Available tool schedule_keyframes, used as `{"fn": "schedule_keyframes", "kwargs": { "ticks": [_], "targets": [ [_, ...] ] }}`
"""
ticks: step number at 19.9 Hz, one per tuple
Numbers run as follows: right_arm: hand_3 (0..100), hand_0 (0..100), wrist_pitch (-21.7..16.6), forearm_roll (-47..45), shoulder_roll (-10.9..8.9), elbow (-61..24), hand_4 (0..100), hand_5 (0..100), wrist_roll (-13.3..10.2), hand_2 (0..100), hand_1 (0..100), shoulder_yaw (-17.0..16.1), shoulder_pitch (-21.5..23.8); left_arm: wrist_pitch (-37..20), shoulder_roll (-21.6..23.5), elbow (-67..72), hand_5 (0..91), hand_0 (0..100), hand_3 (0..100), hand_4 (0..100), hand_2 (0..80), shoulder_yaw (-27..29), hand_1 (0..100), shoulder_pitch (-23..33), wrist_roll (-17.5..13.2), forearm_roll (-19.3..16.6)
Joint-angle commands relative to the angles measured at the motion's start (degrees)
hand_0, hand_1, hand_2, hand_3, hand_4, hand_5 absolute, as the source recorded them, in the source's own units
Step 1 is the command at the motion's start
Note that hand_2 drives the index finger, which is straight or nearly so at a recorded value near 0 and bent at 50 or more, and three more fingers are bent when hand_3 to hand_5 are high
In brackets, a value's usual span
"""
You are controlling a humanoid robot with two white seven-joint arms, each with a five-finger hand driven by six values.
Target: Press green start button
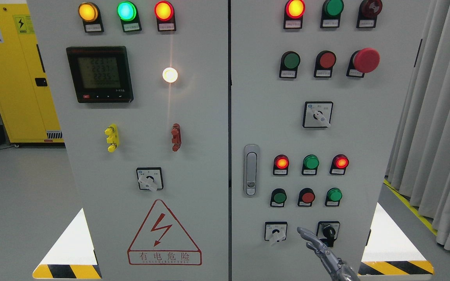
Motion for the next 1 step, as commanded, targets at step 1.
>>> {"fn": "schedule_keyframes", "kwargs": {
  "ticks": [1],
  "targets": [
    [0, 25, 0.1, -1.7, -0.18, -1.8, 0, 0, 0.5, 0, 45, 0.4, 0.0, 0.0, 0.0, -1.5, 0.0, 12, 0, 0, 0.0, 0.0, 56, -1.8, 0.0, 0.0]
  ]
}}
